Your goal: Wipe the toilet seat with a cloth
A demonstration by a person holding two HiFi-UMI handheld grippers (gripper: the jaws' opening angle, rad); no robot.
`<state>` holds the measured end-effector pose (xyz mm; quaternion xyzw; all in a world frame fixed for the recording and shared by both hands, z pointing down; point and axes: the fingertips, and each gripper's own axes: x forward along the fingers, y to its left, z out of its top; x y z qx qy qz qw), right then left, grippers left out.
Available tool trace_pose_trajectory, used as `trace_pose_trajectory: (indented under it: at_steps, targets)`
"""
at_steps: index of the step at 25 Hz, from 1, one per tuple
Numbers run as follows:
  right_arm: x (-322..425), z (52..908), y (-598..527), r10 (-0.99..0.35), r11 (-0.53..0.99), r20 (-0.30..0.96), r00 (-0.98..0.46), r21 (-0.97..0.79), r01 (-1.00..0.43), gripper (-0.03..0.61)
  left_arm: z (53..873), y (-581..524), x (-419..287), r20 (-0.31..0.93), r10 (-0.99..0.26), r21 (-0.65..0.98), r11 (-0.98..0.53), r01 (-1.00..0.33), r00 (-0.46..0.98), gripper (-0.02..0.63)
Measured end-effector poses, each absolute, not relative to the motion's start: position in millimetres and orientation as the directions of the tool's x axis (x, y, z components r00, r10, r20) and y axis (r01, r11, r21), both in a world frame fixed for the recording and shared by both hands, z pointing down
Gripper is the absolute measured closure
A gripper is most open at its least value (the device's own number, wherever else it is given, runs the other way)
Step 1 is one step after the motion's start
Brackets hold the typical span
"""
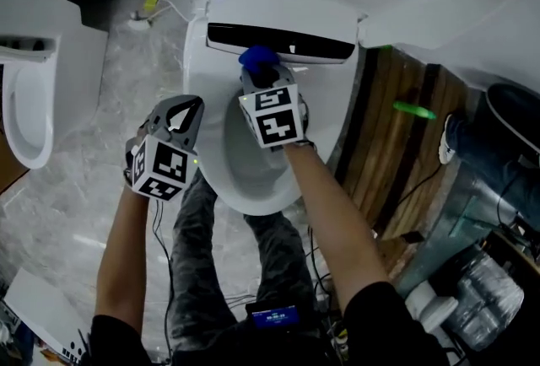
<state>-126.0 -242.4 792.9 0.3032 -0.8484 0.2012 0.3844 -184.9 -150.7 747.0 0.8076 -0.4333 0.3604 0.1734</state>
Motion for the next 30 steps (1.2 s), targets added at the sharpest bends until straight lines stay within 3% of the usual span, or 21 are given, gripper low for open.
trace_pose_trajectory:
  at_steps: [14,30]
  targets:
    - [-219,794,-181,-0.214,0.873,0.770,-0.601,-0.125,-0.472,0.529,755,-99,-235,0.737,-0.609,-0.015,-0.446,-0.895,0.291,0.601]
    - [-165,813,-24,-0.044,0.926,0.782,-0.621,-0.202,-0.319,0.529,767,-15,-190,0.750,-0.619,-0.027,-0.381,-0.924,0.233,0.601]
